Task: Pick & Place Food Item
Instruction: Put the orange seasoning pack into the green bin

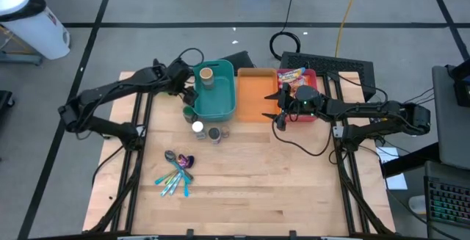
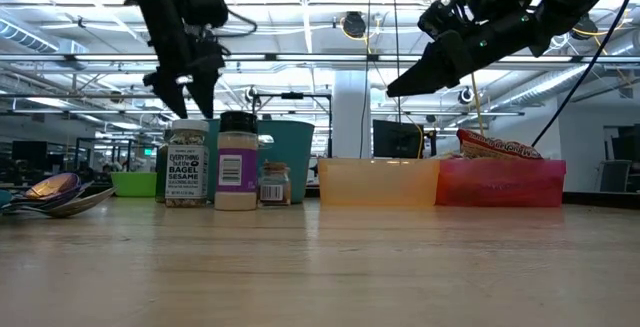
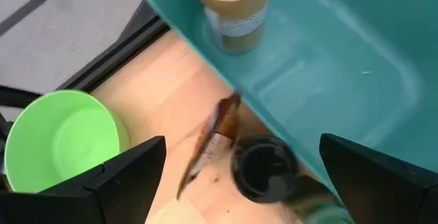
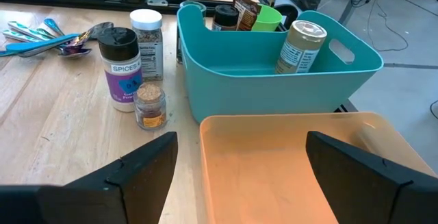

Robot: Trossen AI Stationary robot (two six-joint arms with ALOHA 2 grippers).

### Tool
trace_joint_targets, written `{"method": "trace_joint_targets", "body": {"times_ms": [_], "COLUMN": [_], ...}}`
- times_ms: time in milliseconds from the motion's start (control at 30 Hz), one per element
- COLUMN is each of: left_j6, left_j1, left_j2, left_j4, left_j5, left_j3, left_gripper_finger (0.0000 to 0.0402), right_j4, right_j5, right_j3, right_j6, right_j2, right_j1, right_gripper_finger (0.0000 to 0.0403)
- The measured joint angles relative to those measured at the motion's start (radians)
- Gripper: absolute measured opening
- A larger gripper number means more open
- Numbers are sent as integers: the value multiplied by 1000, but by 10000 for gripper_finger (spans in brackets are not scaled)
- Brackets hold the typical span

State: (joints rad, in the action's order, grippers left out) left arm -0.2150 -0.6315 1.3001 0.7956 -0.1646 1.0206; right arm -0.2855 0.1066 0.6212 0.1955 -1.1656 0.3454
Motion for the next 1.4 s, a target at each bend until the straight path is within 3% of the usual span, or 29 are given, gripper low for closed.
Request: {"method": "trace_joint_targets", "body": {"times_ms": [267, 967, 1167, 1400], "left_j6": [27, 55, 78, 105], "left_j1": [-76, -96, -96, -93], "left_j2": [112, 132, 132, 110], "left_j4": [-20, -29, -34, 12], "left_j5": [57, 67, 9, -35], "left_j3": [-1, -1, 19, 143], "left_gripper_finger": [340, 95, 15, 5], "right_j4": [0, 6, 7, 8], "right_j5": [0, 0, 0, 0], "right_j3": [0, 0, 0, 0], "right_j6": [-18, -19, -30, -30], "right_j2": [0, 0, 0, 0], "right_j1": [0, 0, 0, 0], "right_gripper_finger": [318, 318, 318, 318]}}
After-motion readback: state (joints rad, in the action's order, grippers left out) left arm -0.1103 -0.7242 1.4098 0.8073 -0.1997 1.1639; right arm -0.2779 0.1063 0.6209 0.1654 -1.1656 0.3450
